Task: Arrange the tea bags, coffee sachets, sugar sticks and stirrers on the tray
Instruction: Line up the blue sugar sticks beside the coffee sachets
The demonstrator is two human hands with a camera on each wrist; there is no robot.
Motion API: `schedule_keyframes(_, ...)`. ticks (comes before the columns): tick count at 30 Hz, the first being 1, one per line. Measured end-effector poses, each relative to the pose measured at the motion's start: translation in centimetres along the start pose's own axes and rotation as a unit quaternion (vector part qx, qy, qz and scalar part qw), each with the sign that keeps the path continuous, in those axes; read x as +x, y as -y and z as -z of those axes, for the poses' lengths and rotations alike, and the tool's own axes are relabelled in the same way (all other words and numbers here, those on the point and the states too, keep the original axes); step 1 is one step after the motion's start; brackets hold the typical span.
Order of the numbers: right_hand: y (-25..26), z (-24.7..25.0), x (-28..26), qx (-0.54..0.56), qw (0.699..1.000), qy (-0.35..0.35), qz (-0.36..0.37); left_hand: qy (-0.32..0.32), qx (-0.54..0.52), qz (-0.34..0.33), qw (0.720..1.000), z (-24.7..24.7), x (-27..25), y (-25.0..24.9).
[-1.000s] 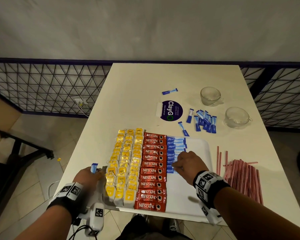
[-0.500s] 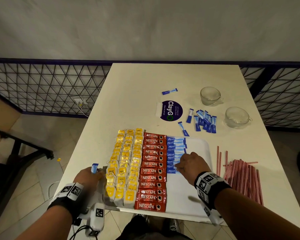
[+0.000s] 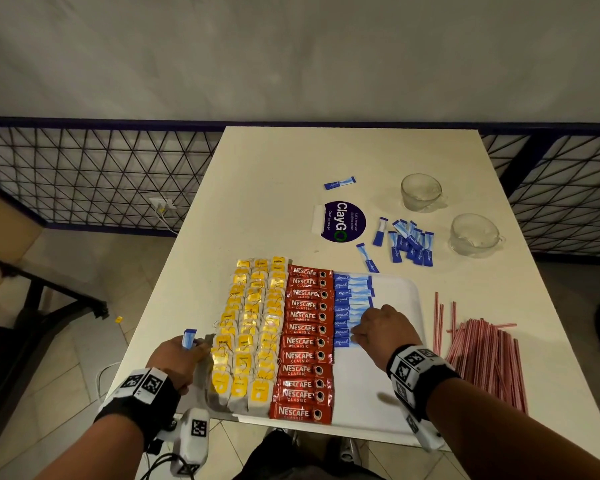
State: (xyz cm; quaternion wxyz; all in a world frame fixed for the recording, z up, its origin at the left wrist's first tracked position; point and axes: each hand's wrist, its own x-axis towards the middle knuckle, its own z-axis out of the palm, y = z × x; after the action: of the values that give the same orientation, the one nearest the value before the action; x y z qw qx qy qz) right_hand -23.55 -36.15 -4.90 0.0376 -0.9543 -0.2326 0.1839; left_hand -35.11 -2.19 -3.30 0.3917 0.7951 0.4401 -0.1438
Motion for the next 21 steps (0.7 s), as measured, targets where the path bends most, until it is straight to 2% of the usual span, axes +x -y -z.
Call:
schedule_keyframes(18, 0.28, 0.33, 0.03, -0.006, 1.0, 0.0, 0.001, 0.003, -0.011, 0.002, 1.0, 0.01, 0.19, 0.11)
schedule_keyframes(21, 0.05, 0.2, -0.11, 0.03, 0.999, -0.019, -0.013, 0.003, -0.011, 0.0, 1.0, 0.04, 0.13, 0.13)
